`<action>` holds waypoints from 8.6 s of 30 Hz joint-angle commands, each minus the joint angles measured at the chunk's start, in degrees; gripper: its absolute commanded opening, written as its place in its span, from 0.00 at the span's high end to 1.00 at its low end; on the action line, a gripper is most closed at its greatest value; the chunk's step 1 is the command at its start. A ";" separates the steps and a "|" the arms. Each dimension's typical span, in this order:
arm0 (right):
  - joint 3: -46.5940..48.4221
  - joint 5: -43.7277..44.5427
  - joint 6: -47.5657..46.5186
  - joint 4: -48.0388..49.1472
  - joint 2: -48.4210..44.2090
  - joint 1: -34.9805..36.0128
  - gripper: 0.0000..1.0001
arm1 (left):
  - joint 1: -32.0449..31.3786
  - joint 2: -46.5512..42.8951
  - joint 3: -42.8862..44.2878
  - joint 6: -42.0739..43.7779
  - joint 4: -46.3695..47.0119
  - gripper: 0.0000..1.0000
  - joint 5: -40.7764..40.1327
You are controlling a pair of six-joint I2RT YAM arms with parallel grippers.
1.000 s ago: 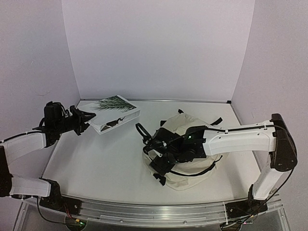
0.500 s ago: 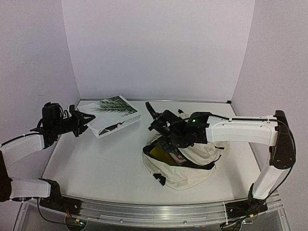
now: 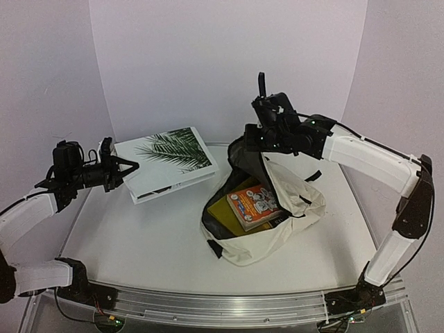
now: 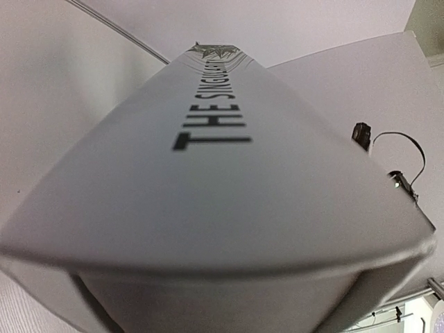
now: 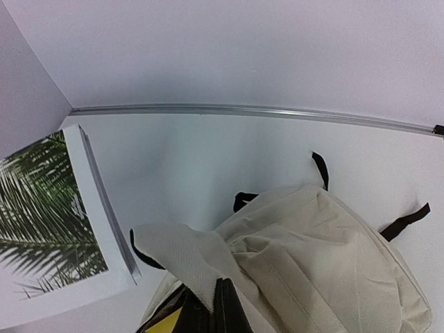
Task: Pack the student bag
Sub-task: Place the book in the student bag, then zip the student bag at the center of the board.
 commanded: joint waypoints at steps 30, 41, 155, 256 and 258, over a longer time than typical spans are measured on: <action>3.93 -9.27 5.39 19.93 -1.63 0.43 1.00 | -18.71 31.04 7.69 -10.04 24.66 0.83 1.06; 3.18 -12.88 5.64 20.65 -1.41 0.40 1.00 | -28.19 48.55 24.36 -7.25 22.29 0.71 -9.22; -5.27 -8.43 -7.17 21.76 -1.22 12.95 0.05 | -21.53 22.57 9.50 -0.04 -9.40 0.09 -33.07; -43.28 -32.02 6.33 18.37 -19.75 -6.77 0.53 | -59.29 53.87 53.88 34.99 -32.25 0.40 -63.23; -43.49 -31.86 6.36 18.47 -19.77 -6.76 0.53 | -59.63 54.42 54.52 35.23 -32.84 0.44 -65.03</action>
